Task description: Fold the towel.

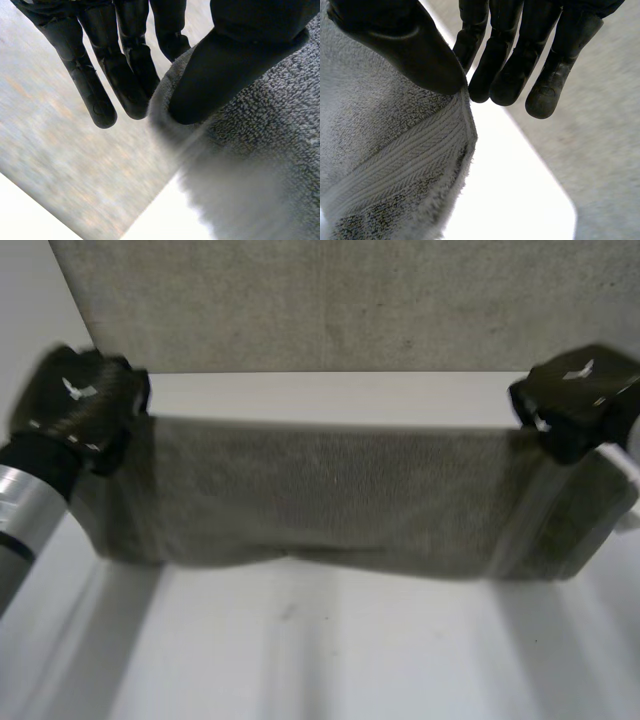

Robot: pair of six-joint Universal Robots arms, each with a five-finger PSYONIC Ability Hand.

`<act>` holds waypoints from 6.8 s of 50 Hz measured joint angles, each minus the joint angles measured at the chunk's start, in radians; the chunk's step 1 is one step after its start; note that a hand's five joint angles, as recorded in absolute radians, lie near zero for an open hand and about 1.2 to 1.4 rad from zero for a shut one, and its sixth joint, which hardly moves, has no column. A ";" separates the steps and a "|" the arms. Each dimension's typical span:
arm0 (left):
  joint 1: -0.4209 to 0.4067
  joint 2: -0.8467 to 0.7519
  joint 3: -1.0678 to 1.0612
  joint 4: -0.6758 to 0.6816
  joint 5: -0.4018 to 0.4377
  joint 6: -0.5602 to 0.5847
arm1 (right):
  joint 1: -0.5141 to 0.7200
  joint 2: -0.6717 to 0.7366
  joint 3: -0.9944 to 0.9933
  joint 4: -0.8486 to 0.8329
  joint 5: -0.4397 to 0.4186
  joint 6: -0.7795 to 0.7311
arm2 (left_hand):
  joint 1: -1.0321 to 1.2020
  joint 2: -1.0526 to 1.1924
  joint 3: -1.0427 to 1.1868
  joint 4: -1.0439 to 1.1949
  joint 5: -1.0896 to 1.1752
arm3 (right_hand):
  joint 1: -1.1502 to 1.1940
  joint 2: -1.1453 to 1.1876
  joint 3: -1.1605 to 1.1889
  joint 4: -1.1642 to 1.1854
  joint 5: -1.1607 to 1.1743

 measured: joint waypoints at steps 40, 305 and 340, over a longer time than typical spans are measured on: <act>0.040 -0.417 0.300 0.131 -0.117 -0.258 | 0.097 0.288 -0.099 -0.392 0.004 0.132 | 0.010 0.001 0.001 0.001 0.000 | 0.000 0.005 0.005 0.002 0.010; 0.016 -0.342 -0.042 0.208 -0.073 -0.245 | 0.663 0.666 -0.385 -0.485 0.345 -0.165 | -1.024 -1.047 -1.047 -1.048 -0.984 | -0.010 -0.019 0.005 0.002 -0.018; 0.002 -0.351 -0.049 0.217 -0.074 -0.244 | 0.259 0.303 0.335 -0.514 0.152 0.271 | -1.025 -1.050 -1.050 -1.049 -0.984 | -0.812 -0.821 -0.837 -0.839 -0.843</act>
